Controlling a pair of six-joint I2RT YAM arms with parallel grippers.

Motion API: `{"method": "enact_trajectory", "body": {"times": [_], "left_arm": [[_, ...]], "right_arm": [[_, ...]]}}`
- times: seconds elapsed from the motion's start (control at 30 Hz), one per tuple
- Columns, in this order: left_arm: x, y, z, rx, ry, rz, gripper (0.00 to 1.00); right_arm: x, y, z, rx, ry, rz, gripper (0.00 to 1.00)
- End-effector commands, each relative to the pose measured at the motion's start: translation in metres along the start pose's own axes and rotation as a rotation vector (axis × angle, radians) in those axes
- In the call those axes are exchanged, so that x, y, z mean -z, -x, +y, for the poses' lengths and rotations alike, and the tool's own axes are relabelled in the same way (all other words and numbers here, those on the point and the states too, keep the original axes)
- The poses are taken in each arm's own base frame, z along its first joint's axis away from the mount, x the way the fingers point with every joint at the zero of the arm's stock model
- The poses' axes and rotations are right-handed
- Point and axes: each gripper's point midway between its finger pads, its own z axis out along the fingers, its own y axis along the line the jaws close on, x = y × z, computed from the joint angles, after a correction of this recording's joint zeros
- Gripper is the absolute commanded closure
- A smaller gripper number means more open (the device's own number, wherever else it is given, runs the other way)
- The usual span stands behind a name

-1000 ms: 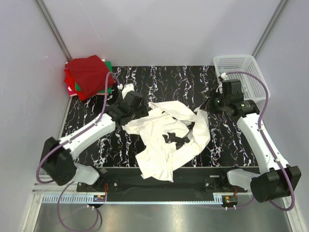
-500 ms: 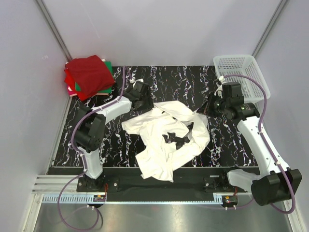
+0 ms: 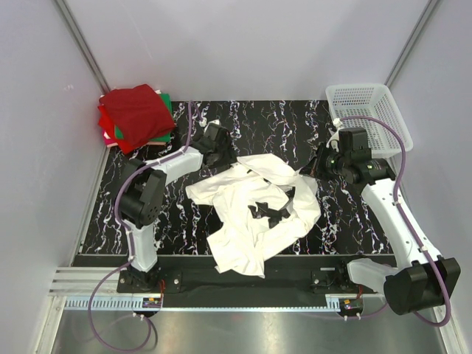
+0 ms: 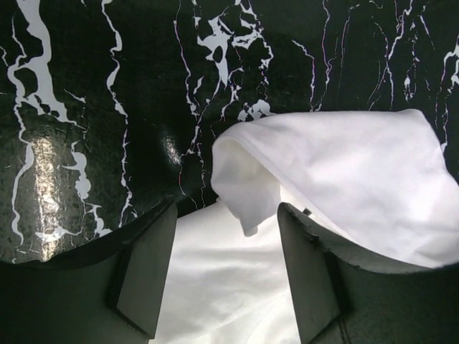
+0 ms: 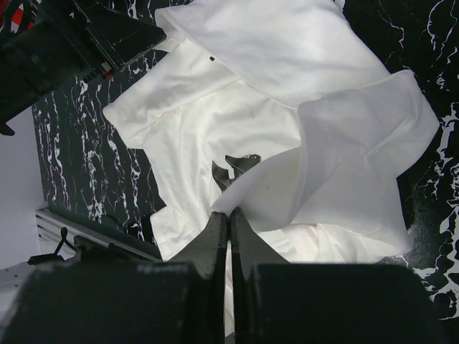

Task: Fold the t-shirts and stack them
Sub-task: Flatten the tshirt out

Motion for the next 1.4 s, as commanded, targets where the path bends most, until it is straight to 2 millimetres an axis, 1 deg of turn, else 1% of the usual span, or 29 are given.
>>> {"method": "enact_trajectory", "body": {"times": [0.0, 0.13, 0.33, 0.37, 0.43, 0.47, 0.53, 0.57, 0.63, 0.67, 0.8, 0.87, 0.9, 0.93, 0.97, 1.0, 1.03, 1.07, 1.1, 1.13, 1.17, 1.2, 1.23, 1.3, 1.33, 1.37], "left_arm": [[-0.003, 0.025, -0.020, 0.036, -0.070, -0.059, 0.37], [-0.014, 0.019, -0.018, 0.054, -0.072, -0.033, 0.39], [-0.022, 0.014, -0.018, 0.067, -0.077, -0.025, 0.52], [-0.023, 0.015, -0.018, 0.070, -0.077, -0.029, 0.59], [-0.023, 0.018, -0.019, 0.069, -0.079, -0.035, 0.65], [-0.023, 0.019, -0.019, 0.069, -0.077, -0.037, 0.73], [-0.021, 0.022, -0.020, 0.070, -0.075, -0.045, 0.81], [-0.019, 0.023, -0.021, 0.070, -0.078, -0.048, 0.87], [-0.015, 0.029, -0.023, 0.071, -0.082, -0.062, 0.94], [-0.014, 0.030, -0.023, 0.068, -0.081, -0.065, 0.99], [-0.003, 0.037, -0.023, 0.055, -0.079, -0.082, 1.00], [0.010, 0.044, -0.024, 0.044, -0.081, -0.104, 1.00], [0.025, 0.050, -0.023, 0.042, -0.077, -0.121, 1.00], [0.034, 0.053, -0.022, 0.037, -0.075, -0.132, 1.00], [0.043, 0.052, -0.018, 0.022, -0.061, -0.131, 1.00], [0.053, 0.056, -0.015, 0.017, -0.049, -0.151, 1.00], [0.079, 0.069, -0.019, 0.006, -0.068, -0.199, 1.00], [0.091, 0.067, -0.014, -0.003, -0.051, -0.198, 1.00], [0.120, 0.080, -0.015, -0.002, -0.063, -0.254, 1.00], [0.136, 0.085, -0.014, -0.016, -0.063, -0.279, 1.00], [0.152, 0.083, -0.009, -0.026, -0.050, -0.281, 1.00], [0.185, 0.095, -0.009, -0.023, -0.066, -0.345, 1.00], [0.202, 0.099, -0.006, -0.037, -0.066, -0.372, 1.00], [0.241, 0.105, 0.001, -0.050, -0.053, -0.422, 1.00], [0.277, 0.111, 0.003, -0.058, -0.077, -0.487, 1.00], [0.299, 0.113, 0.006, -0.066, -0.080, -0.508, 1.00]], "right_arm": [[0.003, 0.006, 0.008, 0.035, 0.042, -0.033, 1.00], [0.000, 0.004, 0.005, 0.031, 0.037, -0.024, 1.00], [-0.002, 0.003, 0.004, 0.033, 0.036, -0.019, 1.00], [-0.003, 0.002, 0.003, 0.034, 0.033, -0.017, 1.00], [-0.004, 0.002, 0.002, 0.031, 0.032, -0.014, 1.00], [-0.004, 0.002, 0.002, 0.033, 0.033, -0.013, 1.00], [-0.006, 0.001, 0.001, 0.031, 0.030, -0.010, 1.00], [-0.005, 0.002, 0.001, 0.032, 0.029, -0.012, 1.00], [-0.006, 0.001, 0.001, 0.031, 0.030, -0.010, 1.00], [-0.007, 0.000, 0.001, 0.030, 0.030, -0.007, 1.00], [-0.008, 0.000, 0.000, 0.027, 0.029, -0.004, 1.00], [-0.005, 0.003, 0.003, 0.028, 0.035, -0.011, 1.00], [-0.004, 0.003, 0.005, 0.027, 0.037, -0.008, 1.00], [-0.003, 0.004, 0.006, 0.027, 0.041, -0.009, 1.00], [0.002, 0.009, 0.011, 0.028, 0.048, -0.018, 1.00], [0.005, 0.011, 0.014, 0.027, 0.053, -0.024, 1.00], [0.011, 0.016, 0.020, 0.030, 0.067, -0.040, 1.00], [0.015, 0.018, 0.023, 0.031, 0.068, -0.043, 1.00], [0.020, 0.022, 0.026, 0.034, 0.074, -0.058, 1.00], [0.030, 0.032, 0.034, 0.047, 0.084, -0.090, 1.00], [0.036, 0.034, 0.036, 0.052, 0.079, -0.094, 1.00], [0.043, 0.038, 0.040, 0.060, 0.077, -0.110, 1.00], [0.058, 0.051, 0.048, 0.085, 0.076, -0.160, 1.00], [0.078, 0.057, 0.054, 0.108, 0.071, -0.193, 1.00], [0.094, 0.069, 0.064, 0.136, 0.081, -0.244, 1.00], [0.104, 0.071, 0.067, 0.145, 0.079, -0.260, 1.00]]}}
